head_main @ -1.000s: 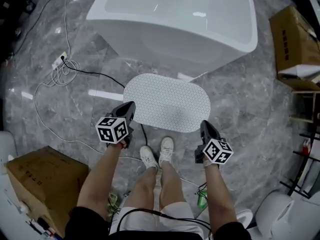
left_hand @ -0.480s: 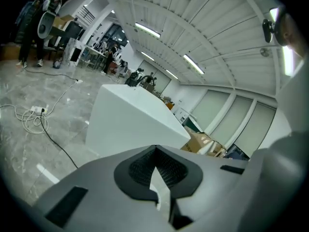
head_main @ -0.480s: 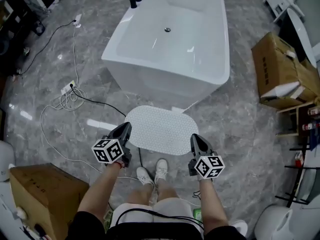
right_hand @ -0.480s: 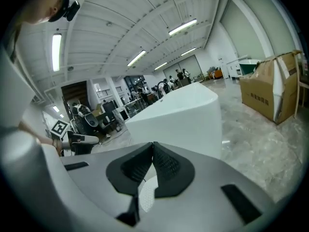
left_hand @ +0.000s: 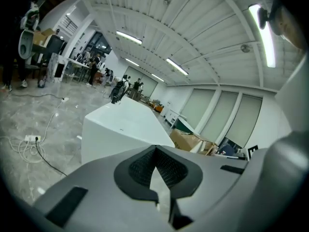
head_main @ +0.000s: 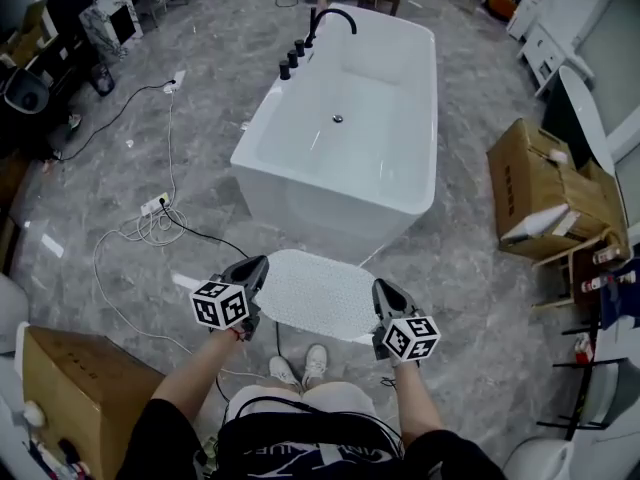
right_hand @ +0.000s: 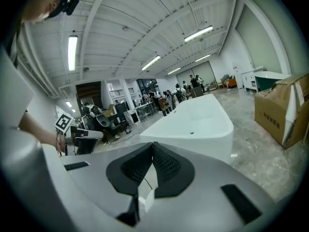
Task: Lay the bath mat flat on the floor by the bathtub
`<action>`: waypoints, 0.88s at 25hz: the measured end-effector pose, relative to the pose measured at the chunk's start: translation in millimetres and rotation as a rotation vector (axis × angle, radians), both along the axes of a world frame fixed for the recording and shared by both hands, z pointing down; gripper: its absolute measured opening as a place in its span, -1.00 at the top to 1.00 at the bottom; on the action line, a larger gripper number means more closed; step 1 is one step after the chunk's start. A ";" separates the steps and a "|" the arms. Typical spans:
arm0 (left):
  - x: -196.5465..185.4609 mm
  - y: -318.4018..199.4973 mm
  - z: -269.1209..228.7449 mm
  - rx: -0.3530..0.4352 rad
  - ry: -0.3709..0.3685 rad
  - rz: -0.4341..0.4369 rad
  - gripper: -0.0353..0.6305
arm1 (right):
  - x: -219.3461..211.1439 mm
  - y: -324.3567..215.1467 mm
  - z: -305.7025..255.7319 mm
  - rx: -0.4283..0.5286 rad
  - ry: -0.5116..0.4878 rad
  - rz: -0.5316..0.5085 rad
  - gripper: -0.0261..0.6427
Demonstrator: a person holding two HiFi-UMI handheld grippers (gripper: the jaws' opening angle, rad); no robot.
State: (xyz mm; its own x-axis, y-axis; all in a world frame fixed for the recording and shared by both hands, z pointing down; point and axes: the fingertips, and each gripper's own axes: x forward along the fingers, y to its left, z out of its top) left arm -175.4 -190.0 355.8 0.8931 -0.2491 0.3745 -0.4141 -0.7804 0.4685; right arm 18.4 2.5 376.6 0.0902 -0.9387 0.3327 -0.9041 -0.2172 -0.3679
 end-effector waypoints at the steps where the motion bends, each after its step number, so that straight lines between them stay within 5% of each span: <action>1: -2.7 3.8 -11.6 0.013 0.000 0.013 0.86 | -3.5 -0.1 -11.4 0.002 0.007 -0.009 0.85; 15: -22.0 19.3 -156.0 0.130 0.143 -0.010 0.86 | -25.8 17.5 -158.6 0.116 0.068 -0.045 0.85; 22: -33.8 27.8 -185.3 0.242 0.121 0.007 0.86 | -30.6 39.2 -186.6 0.137 0.106 -0.019 0.85</action>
